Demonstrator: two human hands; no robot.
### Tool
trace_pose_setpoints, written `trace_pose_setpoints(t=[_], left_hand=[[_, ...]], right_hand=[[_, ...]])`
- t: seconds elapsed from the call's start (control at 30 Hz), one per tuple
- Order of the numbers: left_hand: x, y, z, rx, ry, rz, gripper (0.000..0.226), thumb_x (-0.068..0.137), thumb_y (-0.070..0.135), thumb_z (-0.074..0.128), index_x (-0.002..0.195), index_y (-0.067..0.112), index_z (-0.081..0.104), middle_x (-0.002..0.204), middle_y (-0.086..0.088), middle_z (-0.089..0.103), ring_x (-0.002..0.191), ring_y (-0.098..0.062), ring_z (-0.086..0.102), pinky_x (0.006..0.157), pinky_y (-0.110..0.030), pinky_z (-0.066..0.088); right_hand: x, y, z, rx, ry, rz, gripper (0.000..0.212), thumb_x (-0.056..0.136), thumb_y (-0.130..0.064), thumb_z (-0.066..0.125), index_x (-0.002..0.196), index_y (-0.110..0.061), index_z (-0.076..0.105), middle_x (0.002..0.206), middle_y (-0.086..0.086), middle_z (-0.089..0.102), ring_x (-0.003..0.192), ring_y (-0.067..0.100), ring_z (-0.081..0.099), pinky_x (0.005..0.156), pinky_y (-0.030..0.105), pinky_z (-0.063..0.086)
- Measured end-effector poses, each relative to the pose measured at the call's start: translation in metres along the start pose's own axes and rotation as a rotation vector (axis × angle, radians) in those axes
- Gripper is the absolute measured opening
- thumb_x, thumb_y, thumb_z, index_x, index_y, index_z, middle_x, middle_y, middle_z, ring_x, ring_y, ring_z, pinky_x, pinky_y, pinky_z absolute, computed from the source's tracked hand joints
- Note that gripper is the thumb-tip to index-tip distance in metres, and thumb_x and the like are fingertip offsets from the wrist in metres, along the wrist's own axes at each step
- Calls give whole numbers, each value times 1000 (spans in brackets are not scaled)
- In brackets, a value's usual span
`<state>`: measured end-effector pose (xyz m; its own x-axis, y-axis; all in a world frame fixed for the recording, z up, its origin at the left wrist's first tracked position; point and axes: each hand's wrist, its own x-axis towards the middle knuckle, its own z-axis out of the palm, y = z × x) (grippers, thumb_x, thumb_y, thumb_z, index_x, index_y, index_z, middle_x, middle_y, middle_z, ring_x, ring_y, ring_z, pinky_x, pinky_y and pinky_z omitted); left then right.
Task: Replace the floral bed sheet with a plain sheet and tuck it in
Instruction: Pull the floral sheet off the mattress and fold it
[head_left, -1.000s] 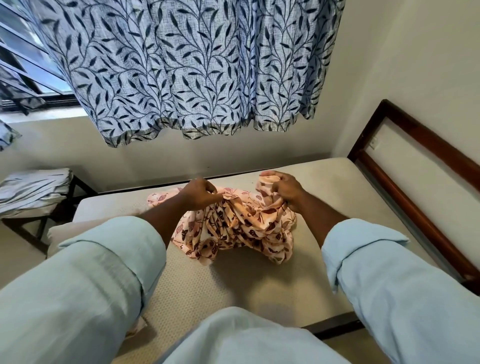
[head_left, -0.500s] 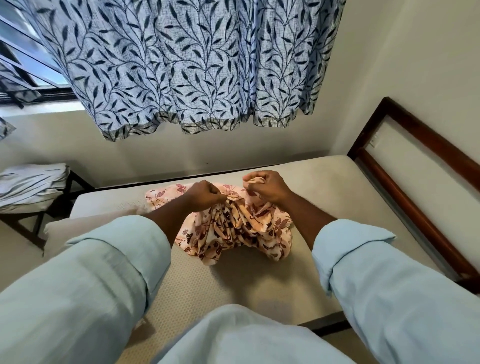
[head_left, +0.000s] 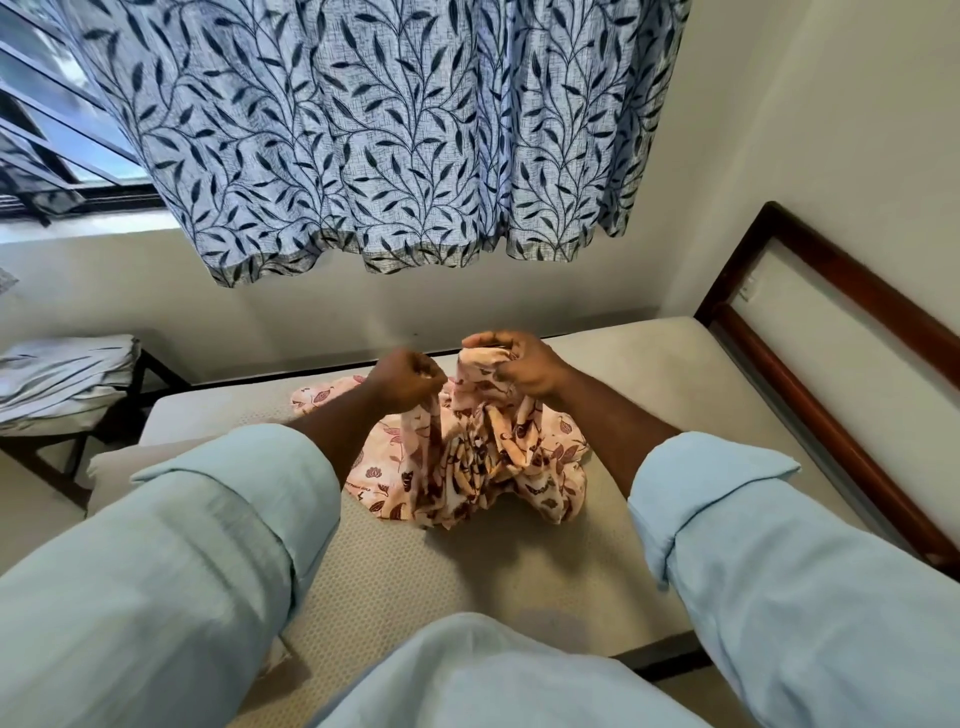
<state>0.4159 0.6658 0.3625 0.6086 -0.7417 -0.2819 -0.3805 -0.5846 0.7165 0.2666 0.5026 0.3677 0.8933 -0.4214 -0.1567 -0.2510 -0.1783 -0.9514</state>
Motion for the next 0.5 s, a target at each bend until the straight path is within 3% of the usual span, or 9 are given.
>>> trace_pose_setpoints(t=[0.13,0.3,0.37,0.43,0.5], left_hand=[[4,2,-1,-223,-5,-69,17,94,6,62,108,5,72,100,-15,72,83,-26,71,71,-34,61],[4,10,2,-450,-122,-152,26,96,-9,50,118,0,62,90,-18,64,69,-21,67,66,-34,58],[2,11,3,-521,-140,-193,29,97,-10,46,121,0,59,93,-19,64,72,-23,67,67,-35,58],[2,12,4,-618,-146,-220,29,98,-8,42,120,-3,59,101,-24,64,82,-28,65,72,-38,55],[3,14,5,-767,-122,-267,25,98,-3,38,108,-2,61,95,-20,62,79,-26,60,70,-36,51]], right_hand=[[-5,-3,4,17,-8,-8,49,88,17,52,123,-12,72,122,4,72,97,7,68,67,13,51],[1,9,18,-41,176,-84,49,84,11,62,116,-22,75,120,-5,73,114,14,67,95,39,59],[2,8,25,-116,202,-136,41,84,-4,64,116,-28,74,120,-9,73,114,9,66,98,35,56],[-2,2,30,-181,194,-153,36,80,-22,63,113,-33,73,117,-14,73,108,7,67,92,29,54],[-6,-1,34,-238,184,-161,26,81,-25,67,106,-33,69,109,-15,73,99,8,68,82,29,52]])
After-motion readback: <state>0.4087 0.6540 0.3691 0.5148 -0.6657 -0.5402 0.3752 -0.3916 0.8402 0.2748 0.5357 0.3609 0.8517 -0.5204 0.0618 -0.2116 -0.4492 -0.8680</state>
